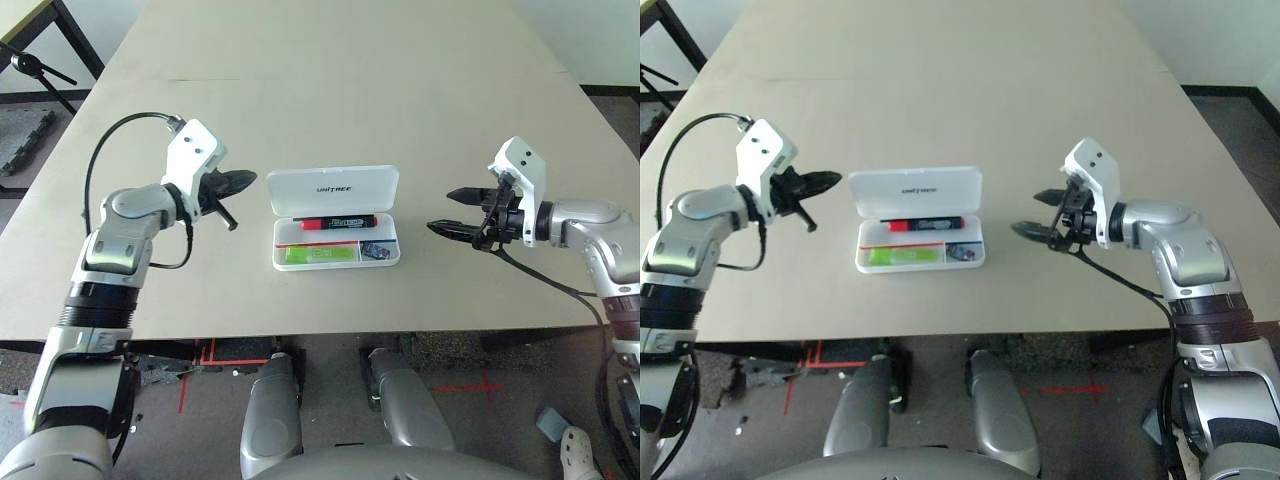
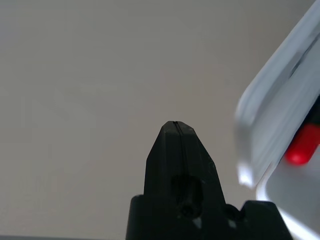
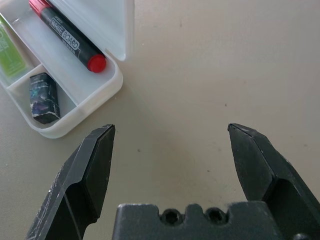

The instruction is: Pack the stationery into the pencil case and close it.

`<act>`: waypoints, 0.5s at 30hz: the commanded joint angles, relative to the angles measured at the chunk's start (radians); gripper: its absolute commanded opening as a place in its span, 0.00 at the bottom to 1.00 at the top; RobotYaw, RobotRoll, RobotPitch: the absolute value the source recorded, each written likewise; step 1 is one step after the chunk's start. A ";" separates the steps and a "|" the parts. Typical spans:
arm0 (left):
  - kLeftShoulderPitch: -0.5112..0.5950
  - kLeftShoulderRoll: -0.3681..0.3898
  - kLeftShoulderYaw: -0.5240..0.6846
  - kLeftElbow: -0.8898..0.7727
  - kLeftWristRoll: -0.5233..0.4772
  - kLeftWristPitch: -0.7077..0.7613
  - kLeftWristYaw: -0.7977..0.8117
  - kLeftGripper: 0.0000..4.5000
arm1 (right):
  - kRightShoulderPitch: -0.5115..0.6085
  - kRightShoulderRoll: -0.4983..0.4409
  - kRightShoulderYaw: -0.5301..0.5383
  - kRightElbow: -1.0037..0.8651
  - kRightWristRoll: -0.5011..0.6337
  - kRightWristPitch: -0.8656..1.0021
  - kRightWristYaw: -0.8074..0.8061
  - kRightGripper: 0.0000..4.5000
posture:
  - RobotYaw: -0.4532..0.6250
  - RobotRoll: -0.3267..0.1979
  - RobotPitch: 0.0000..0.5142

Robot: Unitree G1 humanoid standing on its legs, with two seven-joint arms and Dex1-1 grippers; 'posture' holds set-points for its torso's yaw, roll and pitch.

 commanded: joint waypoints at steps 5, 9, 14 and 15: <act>0.045 0.002 -0.014 -0.191 -0.095 0.033 -0.119 0.00 | 0.012 -0.017 -0.006 -0.003 -0.008 -0.012 -0.005 1.00 | 0.32 0.62 0.38; 0.104 -0.006 -0.033 -0.342 -0.150 0.106 -0.134 0.00 | 0.015 -0.016 0.000 0.001 -0.014 -0.017 -0.009 1.00 | 0.33 0.62 0.39; 0.152 0.023 -0.085 -0.417 -0.129 0.143 -0.158 0.00 | 0.009 -0.011 0.009 0.011 -0.020 -0.021 -0.011 1.00 | 0.34 0.62 0.40; 0.165 0.024 -0.107 -0.418 -0.109 0.133 -0.157 0.00 | 0.005 -0.007 0.012 0.015 -0.024 -0.023 -0.012 1.00 | 0.34 0.62 0.40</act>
